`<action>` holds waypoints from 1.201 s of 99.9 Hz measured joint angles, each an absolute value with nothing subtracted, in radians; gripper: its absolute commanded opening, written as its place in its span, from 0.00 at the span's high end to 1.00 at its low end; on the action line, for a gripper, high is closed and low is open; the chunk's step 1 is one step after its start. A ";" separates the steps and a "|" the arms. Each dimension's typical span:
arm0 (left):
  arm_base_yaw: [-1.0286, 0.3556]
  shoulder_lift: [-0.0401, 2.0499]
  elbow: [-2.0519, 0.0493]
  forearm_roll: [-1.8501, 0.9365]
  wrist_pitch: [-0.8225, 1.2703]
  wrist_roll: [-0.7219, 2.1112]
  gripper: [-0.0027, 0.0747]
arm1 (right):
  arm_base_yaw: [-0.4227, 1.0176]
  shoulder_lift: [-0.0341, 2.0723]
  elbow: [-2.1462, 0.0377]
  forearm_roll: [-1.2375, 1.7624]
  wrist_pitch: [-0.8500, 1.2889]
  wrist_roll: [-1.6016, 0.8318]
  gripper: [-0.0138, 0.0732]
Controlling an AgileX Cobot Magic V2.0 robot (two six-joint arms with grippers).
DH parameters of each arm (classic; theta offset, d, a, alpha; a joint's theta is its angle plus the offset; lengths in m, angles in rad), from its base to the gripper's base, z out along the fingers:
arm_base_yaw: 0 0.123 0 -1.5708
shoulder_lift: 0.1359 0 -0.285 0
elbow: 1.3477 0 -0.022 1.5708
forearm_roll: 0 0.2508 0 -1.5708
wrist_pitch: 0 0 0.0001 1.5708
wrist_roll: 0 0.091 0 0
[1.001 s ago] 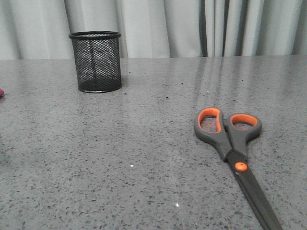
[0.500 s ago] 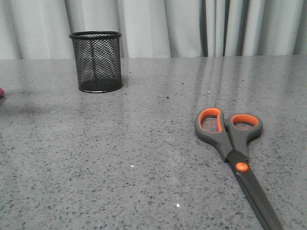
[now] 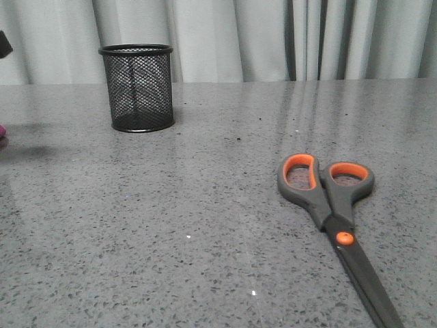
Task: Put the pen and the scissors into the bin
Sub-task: 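Close the left gripper on the pink marker and lift it, then carry the marker upright over the black mesh cup with the left gripper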
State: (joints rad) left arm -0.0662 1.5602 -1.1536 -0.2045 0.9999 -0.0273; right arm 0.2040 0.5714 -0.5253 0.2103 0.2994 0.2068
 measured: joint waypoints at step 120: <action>-0.149 1.405 -1.156 -1.635 0.491 1.320 0.99 | 0.204 0.594 -0.525 0.210 0.287 0.207 0.46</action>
